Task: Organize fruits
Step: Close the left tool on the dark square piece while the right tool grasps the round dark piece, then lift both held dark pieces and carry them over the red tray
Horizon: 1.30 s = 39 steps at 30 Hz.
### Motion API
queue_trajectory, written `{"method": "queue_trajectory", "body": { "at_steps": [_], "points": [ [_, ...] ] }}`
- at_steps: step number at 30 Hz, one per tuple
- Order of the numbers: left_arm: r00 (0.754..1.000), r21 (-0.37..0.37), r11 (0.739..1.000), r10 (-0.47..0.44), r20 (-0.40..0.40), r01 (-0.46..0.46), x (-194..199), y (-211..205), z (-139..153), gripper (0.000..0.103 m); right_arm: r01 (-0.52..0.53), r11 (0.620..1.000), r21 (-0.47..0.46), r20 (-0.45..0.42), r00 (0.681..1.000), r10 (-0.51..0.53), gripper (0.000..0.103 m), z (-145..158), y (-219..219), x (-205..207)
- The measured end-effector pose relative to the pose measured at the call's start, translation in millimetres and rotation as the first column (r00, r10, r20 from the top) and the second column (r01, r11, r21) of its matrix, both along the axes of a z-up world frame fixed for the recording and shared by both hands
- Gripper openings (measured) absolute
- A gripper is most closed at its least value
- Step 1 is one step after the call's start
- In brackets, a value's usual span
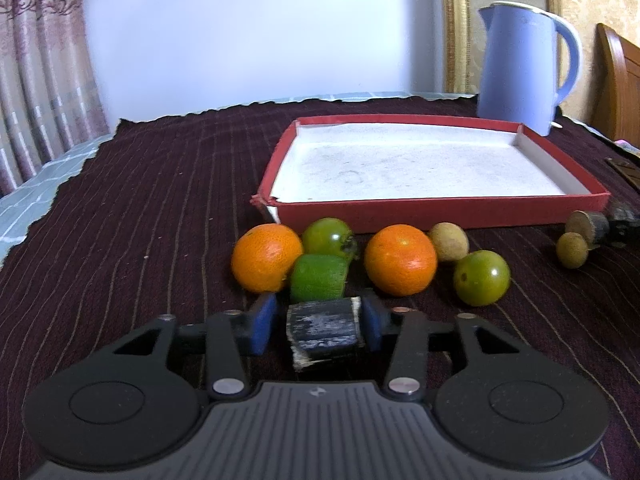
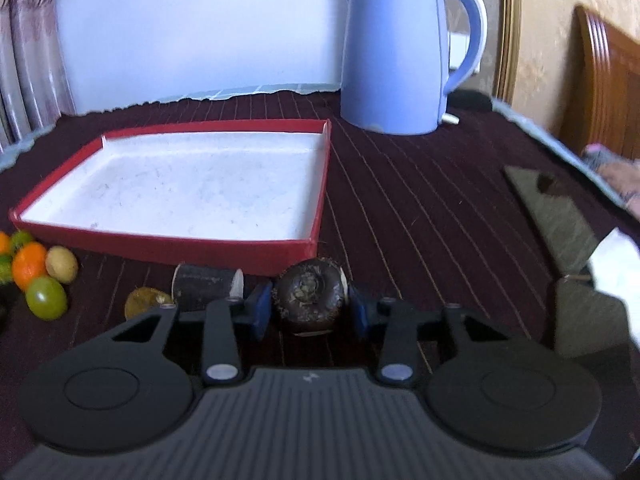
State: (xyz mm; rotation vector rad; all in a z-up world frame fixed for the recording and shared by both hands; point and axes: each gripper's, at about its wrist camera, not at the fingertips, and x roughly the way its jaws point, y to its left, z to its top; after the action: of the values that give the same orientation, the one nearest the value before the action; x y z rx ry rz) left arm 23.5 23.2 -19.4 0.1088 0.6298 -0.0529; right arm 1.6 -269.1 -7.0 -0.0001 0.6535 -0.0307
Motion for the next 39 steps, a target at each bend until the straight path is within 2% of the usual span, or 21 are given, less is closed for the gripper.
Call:
{"method": "queue_trajectory", "body": {
  "at_steps": [2,4,7,8,9,11,13,19,25,31,39],
  "points": [
    [1.0,0.001,1.0,0.02,-0.007,-0.02,1,2,0,0.066,0.01,0.999,-0.048,0.014,1.0,-0.009,0.038,1,6,-6],
    [1.0,-0.02,1.0,0.013,-0.018,-0.014,3,6,0,0.066,0.017,0.997,-0.071,0.034,0.999,-0.015,0.038,3,10,-13],
    [1.0,-0.019,1.0,0.007,-0.017,-0.007,4,5,0,0.066,0.025,0.998,-0.052,0.052,0.998,-0.022,0.038,6,8,-21],
    [1.0,-0.019,1.0,0.004,-0.015,-0.004,4,5,0,0.062,0.03,0.999,-0.045,0.061,0.998,-0.027,0.038,8,8,-24],
    [1.0,-0.028,1.0,-0.009,-0.014,0.009,3,5,0,0.052,0.033,0.999,-0.04,0.072,0.997,-0.03,0.038,10,8,-27],
    [0.999,-0.036,0.999,-0.032,-0.006,0.031,1,5,0,0.04,0.027,0.999,-0.021,0.104,0.994,-0.025,0.038,16,9,-34],
    [0.999,-0.027,0.999,-0.038,0.002,0.038,0,3,0,0.033,0.014,1.0,-0.007,0.126,0.992,-0.013,0.038,21,13,-40],
    [0.999,-0.052,0.998,-0.035,0.005,0.035,-3,6,2,0.033,-0.06,0.998,0.004,0.159,0.986,0.059,0.038,31,36,-46],
    [0.999,-0.034,0.999,-0.034,0.022,0.035,-8,3,13,0.033,-0.12,0.993,-0.002,0.162,0.98,0.119,0.038,32,57,-43],
    [0.995,0.004,0.998,-0.058,0.083,0.058,-10,-10,37,0.033,-0.142,0.99,-0.001,0.173,0.975,0.14,0.038,38,66,-41],
    [0.992,0.039,0.997,-0.077,0.098,0.074,10,-31,52,0.033,-0.147,0.989,-0.005,0.191,0.971,0.145,0.038,51,67,-29]
  ]
}}
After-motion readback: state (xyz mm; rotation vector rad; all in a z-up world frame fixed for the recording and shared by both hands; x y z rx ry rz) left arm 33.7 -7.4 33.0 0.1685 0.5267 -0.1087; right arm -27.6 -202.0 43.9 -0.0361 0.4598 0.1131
